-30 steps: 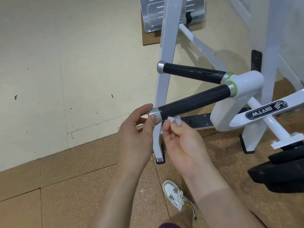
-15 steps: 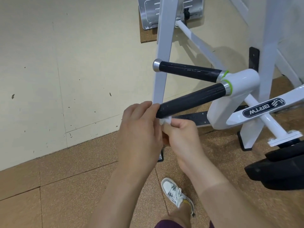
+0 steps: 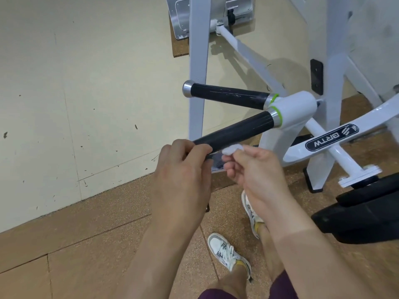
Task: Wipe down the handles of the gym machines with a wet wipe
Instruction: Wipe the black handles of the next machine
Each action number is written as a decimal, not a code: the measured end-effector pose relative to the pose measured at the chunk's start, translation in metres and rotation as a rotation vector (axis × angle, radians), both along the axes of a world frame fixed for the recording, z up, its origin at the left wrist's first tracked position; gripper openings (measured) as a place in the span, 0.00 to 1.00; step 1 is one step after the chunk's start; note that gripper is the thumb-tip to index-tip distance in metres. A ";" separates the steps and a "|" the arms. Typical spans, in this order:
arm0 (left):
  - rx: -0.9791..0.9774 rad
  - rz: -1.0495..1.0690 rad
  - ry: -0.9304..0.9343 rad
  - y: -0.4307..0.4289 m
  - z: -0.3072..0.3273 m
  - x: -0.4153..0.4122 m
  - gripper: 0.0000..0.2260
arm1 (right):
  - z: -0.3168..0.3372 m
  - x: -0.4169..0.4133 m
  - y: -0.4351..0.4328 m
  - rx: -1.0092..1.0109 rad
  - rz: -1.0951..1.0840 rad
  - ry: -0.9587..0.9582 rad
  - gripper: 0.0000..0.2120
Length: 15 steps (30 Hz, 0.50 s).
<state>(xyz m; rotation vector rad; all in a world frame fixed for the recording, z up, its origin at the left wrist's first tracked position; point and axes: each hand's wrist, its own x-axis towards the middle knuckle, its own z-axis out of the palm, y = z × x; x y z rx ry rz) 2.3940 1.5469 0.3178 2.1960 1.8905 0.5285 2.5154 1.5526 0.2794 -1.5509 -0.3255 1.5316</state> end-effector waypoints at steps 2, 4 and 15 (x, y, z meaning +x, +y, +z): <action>0.014 -0.024 -0.019 0.001 0.000 0.005 0.06 | -0.003 -0.007 0.001 0.023 0.120 -0.097 0.11; 0.017 -0.014 -0.055 0.002 -0.003 0.010 0.06 | -0.002 -0.015 0.000 0.032 0.207 -0.146 0.11; -0.031 -0.014 -0.047 0.005 -0.007 0.027 0.08 | 0.003 0.012 -0.001 0.000 -0.098 0.068 0.11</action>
